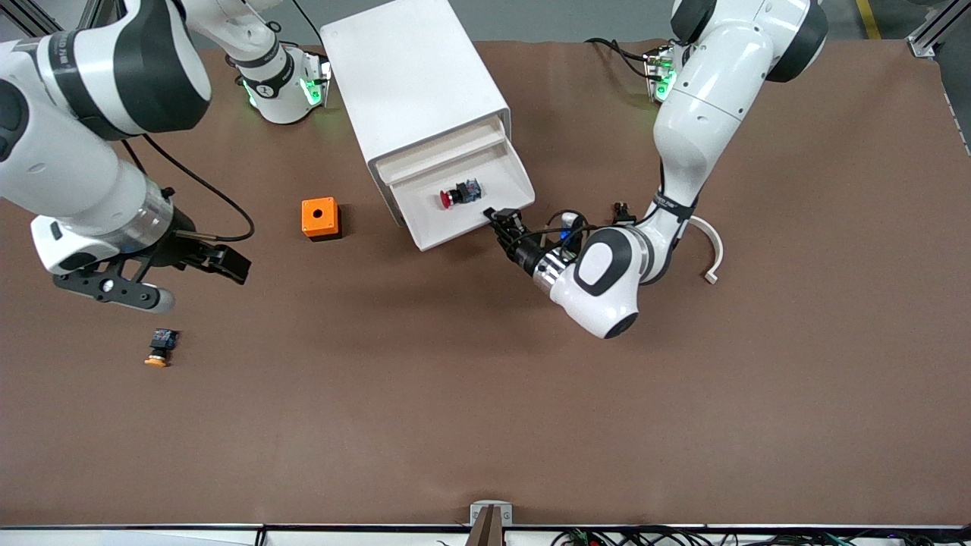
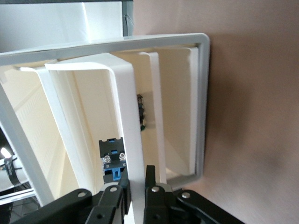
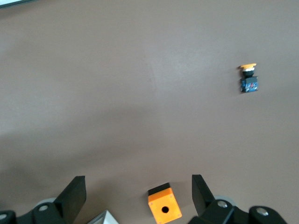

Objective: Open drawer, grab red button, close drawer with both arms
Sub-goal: 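Grasp the drawer handle with the left gripper and pull the drawer open, then reach the right gripper into the drawer while the left gripper withdraws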

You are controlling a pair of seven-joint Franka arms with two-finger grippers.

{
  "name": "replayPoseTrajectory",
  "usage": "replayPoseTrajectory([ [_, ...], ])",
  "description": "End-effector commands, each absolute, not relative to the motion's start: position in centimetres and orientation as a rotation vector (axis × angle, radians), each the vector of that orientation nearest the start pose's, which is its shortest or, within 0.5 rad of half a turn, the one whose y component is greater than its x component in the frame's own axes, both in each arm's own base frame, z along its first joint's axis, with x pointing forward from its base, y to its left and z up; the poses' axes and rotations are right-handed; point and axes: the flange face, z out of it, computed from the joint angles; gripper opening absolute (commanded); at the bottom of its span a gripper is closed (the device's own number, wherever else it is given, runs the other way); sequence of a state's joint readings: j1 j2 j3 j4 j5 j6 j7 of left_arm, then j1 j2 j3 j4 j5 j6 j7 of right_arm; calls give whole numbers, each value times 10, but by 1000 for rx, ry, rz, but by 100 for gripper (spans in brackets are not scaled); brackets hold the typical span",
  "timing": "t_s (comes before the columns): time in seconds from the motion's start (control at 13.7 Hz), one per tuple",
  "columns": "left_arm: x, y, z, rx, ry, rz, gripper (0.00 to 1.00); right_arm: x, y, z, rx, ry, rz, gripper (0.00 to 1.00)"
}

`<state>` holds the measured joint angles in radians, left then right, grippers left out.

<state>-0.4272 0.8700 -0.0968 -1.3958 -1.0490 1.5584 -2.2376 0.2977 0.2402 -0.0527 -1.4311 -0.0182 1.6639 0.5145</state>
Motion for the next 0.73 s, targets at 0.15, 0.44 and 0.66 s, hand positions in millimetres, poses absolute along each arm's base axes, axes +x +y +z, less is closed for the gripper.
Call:
replayPoseTrajectory([
  [0.15,584,-363,201,1391,2464,-1948,56,573,276,555,-3088,738,-3,100],
  [0.44,589,-353,207,1445,2470,-1892,100,546,355,511,-3054,956,72,100],
  [0.66,620,-328,234,1554,2475,-1702,100,530,409,470,-2985,1189,55,100],
])
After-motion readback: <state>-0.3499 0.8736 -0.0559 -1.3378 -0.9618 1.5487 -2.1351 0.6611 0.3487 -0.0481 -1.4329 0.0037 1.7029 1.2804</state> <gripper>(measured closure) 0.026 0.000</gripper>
